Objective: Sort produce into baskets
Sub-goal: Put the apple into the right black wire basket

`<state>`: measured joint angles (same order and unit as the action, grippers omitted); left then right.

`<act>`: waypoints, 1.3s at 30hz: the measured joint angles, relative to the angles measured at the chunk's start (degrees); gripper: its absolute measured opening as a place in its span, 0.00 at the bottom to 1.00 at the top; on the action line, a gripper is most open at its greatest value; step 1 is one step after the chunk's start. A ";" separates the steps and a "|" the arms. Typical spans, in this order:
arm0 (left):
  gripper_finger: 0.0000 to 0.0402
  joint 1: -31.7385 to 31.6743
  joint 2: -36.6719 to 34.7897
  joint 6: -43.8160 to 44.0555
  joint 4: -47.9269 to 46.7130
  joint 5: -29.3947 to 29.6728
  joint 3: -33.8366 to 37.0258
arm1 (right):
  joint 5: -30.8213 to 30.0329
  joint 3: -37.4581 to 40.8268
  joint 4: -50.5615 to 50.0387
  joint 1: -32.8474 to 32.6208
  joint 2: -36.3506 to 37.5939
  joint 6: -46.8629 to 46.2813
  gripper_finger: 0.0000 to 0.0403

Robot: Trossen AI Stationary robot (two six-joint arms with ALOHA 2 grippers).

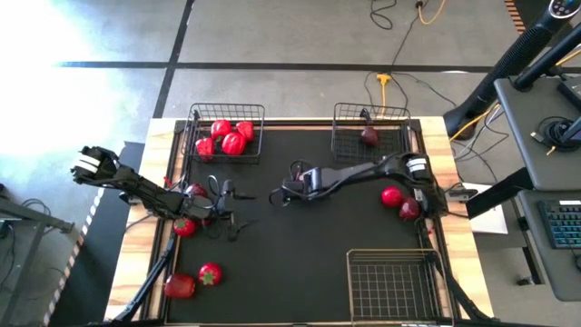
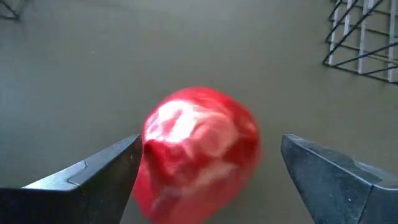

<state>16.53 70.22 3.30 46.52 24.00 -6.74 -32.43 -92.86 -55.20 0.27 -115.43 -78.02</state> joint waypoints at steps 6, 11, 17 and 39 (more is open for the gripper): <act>0.84 -0.01 0.00 -0.05 0.05 0.01 0.00 | 2.91 0.00 3.52 2.12 -2.67 2.71 0.93; 0.84 0.00 0.00 -0.01 0.09 0.02 0.00 | 3.80 -0.22 6.89 2.02 -4.19 4.61 0.93; 0.84 0.00 0.00 0.15 0.13 0.03 0.00 | 5.02 -0.20 6.93 2.04 -4.38 4.52 0.93; 0.84 0.00 0.00 0.17 0.15 0.03 0.00 | 4.32 0.05 8.30 1.88 -4.71 7.70 0.95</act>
<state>16.53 70.22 3.46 46.68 24.03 -6.74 -28.11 -92.81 -46.90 2.14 -120.14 -70.33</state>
